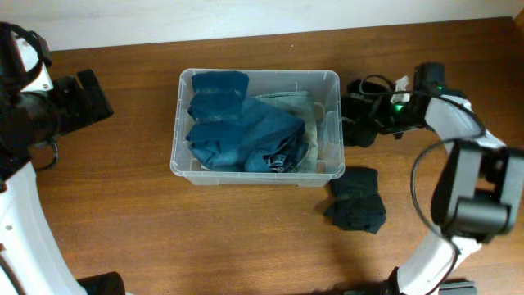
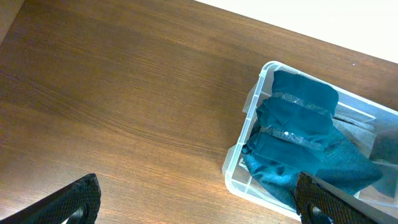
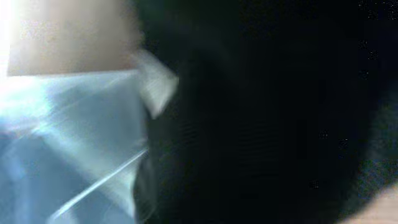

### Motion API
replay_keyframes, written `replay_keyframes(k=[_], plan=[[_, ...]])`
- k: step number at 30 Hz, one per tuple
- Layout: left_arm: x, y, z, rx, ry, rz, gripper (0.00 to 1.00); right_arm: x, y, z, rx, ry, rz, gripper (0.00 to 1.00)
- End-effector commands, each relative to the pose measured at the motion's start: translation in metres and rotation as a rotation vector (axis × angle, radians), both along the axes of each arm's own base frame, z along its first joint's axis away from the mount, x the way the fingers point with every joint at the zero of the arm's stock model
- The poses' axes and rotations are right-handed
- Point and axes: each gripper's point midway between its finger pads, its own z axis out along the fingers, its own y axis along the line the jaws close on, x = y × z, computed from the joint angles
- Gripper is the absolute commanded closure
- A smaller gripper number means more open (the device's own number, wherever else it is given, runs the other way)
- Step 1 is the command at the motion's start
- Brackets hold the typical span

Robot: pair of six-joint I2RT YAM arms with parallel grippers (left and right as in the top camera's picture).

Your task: Pack container

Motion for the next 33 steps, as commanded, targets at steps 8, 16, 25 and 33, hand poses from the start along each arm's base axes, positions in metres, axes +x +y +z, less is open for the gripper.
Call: replay_keyframes(k=[8, 16, 25, 33], plan=[[-0.002, 0.002, 0.002, 0.001, -0.007, 0.015, 0.0, -0.07, 0.061, 0.265, -0.112, -0.663, 0.12, 0.96], [-0.002, 0.002, 0.002, 0.001, -0.007, 0.015, 0.01, -0.1, 0.133, 0.298, -0.074, -0.813, 0.332, 0.96], [-0.002, 0.002, 0.002, 0.001, -0.007, 0.015, 0.01, -0.073, 0.204, 0.22, -0.078, -0.759, 0.687, 0.96], [-0.002, 0.002, 0.002, 0.001, -0.007, 0.015, 0.01, -0.032, 0.206, 0.074, -0.185, -0.469, 0.796, 0.96]])
